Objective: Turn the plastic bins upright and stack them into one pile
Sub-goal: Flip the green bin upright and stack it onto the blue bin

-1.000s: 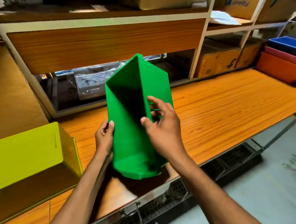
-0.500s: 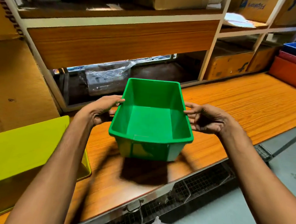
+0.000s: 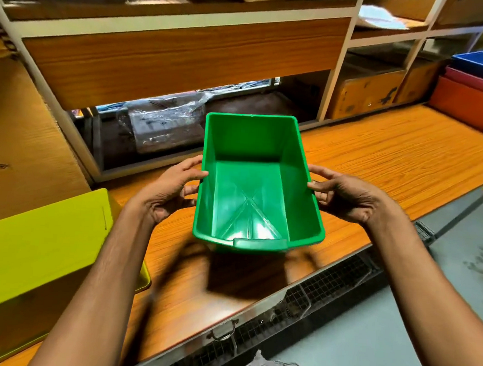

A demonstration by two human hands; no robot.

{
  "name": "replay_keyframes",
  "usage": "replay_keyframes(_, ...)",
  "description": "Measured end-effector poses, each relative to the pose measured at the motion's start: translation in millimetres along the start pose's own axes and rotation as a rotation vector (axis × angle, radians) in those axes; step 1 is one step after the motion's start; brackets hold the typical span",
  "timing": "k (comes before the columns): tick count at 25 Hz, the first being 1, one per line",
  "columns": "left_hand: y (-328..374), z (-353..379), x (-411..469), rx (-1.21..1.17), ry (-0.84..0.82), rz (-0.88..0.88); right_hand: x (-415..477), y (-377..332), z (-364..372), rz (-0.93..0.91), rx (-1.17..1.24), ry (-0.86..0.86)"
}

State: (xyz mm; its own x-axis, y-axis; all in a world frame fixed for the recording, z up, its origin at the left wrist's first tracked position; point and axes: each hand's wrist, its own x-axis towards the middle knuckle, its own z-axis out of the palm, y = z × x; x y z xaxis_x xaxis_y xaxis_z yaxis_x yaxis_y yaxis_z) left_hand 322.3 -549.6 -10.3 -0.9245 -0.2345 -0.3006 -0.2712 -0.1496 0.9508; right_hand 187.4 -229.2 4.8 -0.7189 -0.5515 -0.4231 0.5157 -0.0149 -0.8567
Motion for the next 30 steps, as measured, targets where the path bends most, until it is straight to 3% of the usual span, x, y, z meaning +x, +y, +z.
replay_keyframes(7,-51,30,-34,-0.062,0.074,0.189,-57,40,8,-0.287,-0.219,0.182)
replay_keyframes(13,-73,52,-38,-0.121,0.0,0.15,-94,72,-10,-0.335,-0.222,0.3)
replay_keyframes(23,-42,157,-34,-0.128,-0.308,0.065,-183,82,-98,-0.329,0.136,0.403)
replay_keyframes(30,-45,295,-30,-0.092,-0.333,-0.06,-253,93,-209,-0.228,0.486,0.438)
